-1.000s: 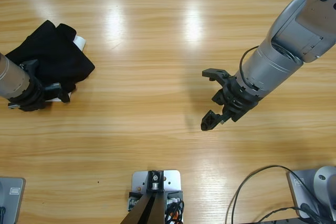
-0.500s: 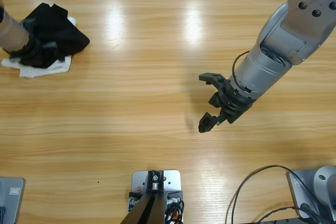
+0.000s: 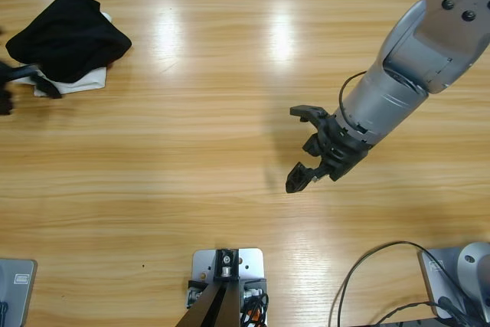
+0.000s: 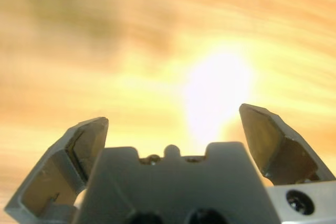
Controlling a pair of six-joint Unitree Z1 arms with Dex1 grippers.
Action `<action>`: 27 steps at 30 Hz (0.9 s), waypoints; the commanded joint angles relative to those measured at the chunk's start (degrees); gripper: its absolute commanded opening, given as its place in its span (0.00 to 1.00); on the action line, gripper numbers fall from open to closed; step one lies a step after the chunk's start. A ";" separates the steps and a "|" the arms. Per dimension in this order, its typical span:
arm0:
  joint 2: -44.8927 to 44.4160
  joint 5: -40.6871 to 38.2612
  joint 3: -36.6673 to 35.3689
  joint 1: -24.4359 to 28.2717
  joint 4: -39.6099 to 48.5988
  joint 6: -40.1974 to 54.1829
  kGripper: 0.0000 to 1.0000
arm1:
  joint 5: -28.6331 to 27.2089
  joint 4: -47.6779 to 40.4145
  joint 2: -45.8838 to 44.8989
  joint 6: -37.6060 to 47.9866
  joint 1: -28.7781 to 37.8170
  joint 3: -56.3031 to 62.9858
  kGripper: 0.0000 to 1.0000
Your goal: Fold clothes
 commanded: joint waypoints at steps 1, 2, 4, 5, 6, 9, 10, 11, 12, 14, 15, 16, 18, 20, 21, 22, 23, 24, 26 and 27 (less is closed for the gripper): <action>-21.05 -1.93 4.36 2.50 2.39 2.24 1.00 | -4.14 -0.36 -23.22 -0.40 0.81 2.93 1.00; -22.83 -0.31 5.15 2.57 2.39 2.12 1.00 | -9.10 -1.80 -27.33 -0.47 0.81 4.88 1.00; -26.20 -0.58 7.01 2.31 3.40 0.59 1.00 | -17.22 -3.03 -32.64 -0.82 0.81 7.62 1.00; -28.01 -1.18 8.01 1.85 4.28 0.03 1.00 | -20.65 -1.55 -34.12 -1.63 0.81 8.34 0.99; -30.17 -1.63 9.21 1.37 5.95 -0.13 1.00 | -25.25 4.32 -34.66 -3.25 0.27 7.88 0.98; -34.83 -1.56 11.51 0.44 9.80 1.33 1.00 | -33.48 22.44 -35.30 -8.47 -2.00 3.75 0.98; -35.13 -1.56 11.34 -1.00 9.85 1.41 1.00 | -36.52 27.61 -34.94 -9.07 -2.00 2.12 0.98; -34.30 -1.54 11.28 -2.63 9.90 1.36 1.00 | -38.21 30.39 -35.19 -8.85 -2.05 1.40 0.98; -32.70 -1.51 11.21 -4.09 9.97 1.48 1.00 | -38.47 30.33 -37.00 -8.64 -2.09 1.54 0.98; -30.98 -1.56 10.26 -6.48 10.09 2.05 1.00 | -38.66 31.41 -37.14 -8.85 -2.09 0.55 0.98; -31.23 -1.53 9.07 -7.71 9.88 4.84 1.00 | -38.68 32.65 -36.42 -10.03 -2.09 -0.52 0.98; -31.02 -1.47 8.01 -7.98 9.87 9.87 1.00 | -39.49 33.13 -35.33 -12.00 -2.09 -0.99 0.98; -29.82 -1.33 8.52 -7.98 9.39 12.77 1.00 | -40.83 32.90 -33.27 -12.25 -2.83 -0.73 0.98; -30.38 -1.54 11.81 -7.98 5.73 12.24 1.00 | -42.46 30.83 -32.20 -12.16 -2.88 1.08 0.98; -30.75 -1.53 12.14 -7.98 5.35 11.31 1.00 | -43.67 28.93 -32.22 -12.07 -2.93 2.45 0.96; -30.58 -1.47 12.16 -7.98 5.33 11.05 1.00 | -44.29 28.79 -32.43 -11.91 -3.06 2.54 0.96; -29.95 -1.42 12.16 -7.98 5.31 10.78 1.00 | -44.25 28.72 -32.89 -11.90 -3.20 2.63 0.95; -29.17 -1.39 12.09 -7.98 5.33 10.50 1.00 | -44.31 28.68 -32.99 -11.88 -3.23 2.63 0.95; -27.52 -1.39 11.90 -7.98 5.40 10.15 1.00 | -44.25 28.61 -33.43 -11.84 -3.67 2.57 0.95; -27.34 -1.39 11.85 -7.98 5.40 10.19 1.00 | -44.15 28.56 -33.82 -11.93 -3.67 2.63 0.95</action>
